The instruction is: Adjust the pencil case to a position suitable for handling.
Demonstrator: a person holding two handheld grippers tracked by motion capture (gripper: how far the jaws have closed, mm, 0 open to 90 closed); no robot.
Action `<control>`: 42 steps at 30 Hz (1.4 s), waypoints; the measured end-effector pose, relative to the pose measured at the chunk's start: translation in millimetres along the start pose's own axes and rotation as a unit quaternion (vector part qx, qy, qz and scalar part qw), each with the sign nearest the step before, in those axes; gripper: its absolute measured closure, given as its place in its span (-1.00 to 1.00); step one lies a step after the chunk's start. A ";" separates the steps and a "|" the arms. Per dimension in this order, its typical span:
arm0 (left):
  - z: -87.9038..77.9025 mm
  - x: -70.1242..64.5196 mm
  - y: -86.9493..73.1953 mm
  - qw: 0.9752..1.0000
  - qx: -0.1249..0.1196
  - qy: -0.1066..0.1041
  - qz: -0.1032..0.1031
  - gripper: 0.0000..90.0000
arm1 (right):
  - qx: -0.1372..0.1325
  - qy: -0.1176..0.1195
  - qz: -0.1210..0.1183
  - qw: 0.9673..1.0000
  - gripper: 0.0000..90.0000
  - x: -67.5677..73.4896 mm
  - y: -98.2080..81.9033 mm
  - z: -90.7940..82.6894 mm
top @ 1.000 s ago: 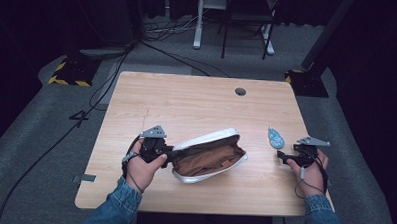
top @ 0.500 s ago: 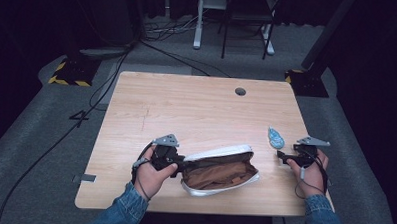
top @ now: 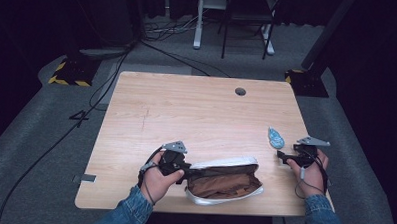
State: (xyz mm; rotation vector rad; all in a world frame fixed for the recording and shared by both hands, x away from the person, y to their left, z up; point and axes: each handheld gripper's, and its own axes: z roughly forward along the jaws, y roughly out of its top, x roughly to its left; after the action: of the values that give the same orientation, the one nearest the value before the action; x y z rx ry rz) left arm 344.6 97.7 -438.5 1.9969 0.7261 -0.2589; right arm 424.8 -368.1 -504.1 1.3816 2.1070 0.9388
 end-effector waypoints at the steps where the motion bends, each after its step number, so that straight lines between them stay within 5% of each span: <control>1: 0.9 0.2 -0.4 1.000 0.002 -0.001 -0.001 0.86 | 0.000 0.000 0.000 1.000 -0.58 0.0 0.0 0.0; 30: 13.9 21.7 -13.7 1.000 0.006 -0.012 -0.024 0.75 | 0.001 0.002 0.000 1.000 -0.58 0.4 0.0 -0.1; 42: 16.0 26.3 -15.9 1.000 0.009 0.000 -0.025 0.60 | 0.002 0.003 -0.002 1.000 -0.58 0.3 0.0 -0.2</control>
State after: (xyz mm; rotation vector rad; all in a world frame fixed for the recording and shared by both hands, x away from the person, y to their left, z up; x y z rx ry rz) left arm 358.1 100.0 -470.3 1.9970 0.7777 -0.2953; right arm 424.5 -367.8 -504.0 1.3770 2.1164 0.9404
